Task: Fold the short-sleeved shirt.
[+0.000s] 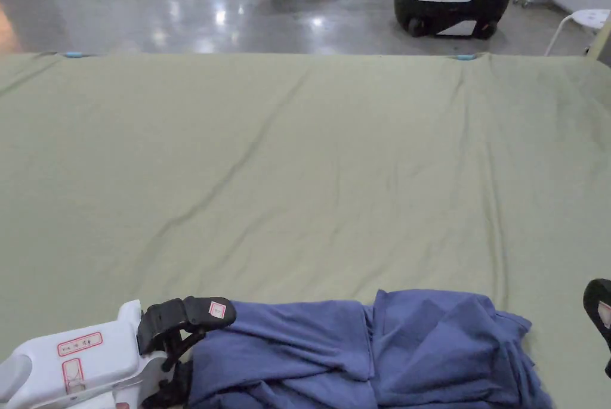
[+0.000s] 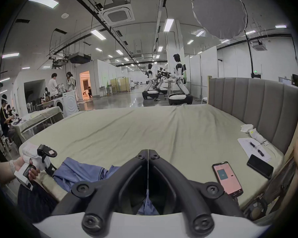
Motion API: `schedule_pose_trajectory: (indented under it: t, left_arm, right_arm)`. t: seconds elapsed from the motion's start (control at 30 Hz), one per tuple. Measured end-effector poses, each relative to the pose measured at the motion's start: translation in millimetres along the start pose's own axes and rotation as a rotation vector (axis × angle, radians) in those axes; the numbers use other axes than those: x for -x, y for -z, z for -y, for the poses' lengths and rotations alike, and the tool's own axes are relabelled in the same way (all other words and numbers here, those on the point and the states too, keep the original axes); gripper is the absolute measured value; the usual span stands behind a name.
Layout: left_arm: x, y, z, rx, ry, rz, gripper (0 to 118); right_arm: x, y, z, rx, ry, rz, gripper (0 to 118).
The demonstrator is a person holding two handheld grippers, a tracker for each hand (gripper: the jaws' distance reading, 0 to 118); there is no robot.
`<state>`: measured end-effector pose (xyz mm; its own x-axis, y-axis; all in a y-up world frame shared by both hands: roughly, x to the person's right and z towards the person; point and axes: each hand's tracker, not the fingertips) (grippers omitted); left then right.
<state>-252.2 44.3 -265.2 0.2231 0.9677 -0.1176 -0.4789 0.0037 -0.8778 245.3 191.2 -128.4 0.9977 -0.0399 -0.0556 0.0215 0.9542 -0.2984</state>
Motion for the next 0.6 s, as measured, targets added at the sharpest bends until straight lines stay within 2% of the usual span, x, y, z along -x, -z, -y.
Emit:
schedule_pose_trajectory:
  t: [0.03,0.07,0.1,0.13,0.17,0.23,0.33,0.47,0.6]
  left_arm:
    - [1,11,3,0.022,-0.009,-0.025,113]
    - [16,15,-6,0.020,0.000,-0.040,103]
    - [17,22,-2,0.008,0.029,-0.095,79]
    - [20,29,0,-0.005,0.024,-0.163,23]
    - [25,36,4,-0.011,-0.001,-0.250,14]
    - [25,25,3,-0.056,-0.030,-0.154,14]
    - [-7,4,6,-0.129,0.067,-0.254,14]
    - [-46,-42,3,-0.315,0.142,-0.406,14]
    - [-77,-62,2,-0.414,0.279,-0.649,14]
  right_arm:
    - [1,-1,-2,-0.003,-0.005,0.007,5]
    - [2,-2,-4,-0.005,-0.008,0.014,5]
    - [3,-2,-5,-0.007,-0.009,0.016,5]
    - [3,-3,-5,-0.009,-0.009,0.017,5]
    - [4,-3,-5,-0.010,-0.011,0.019,5]
    - [6,-5,-6,-0.009,-0.019,0.022,5]
    - [6,-8,-8,-0.009,-0.030,0.017,5]
    - [3,-13,-10,-0.023,-0.027,0.012,5]
    - [-2,-19,-9,-0.039,-0.020,0.001,5]
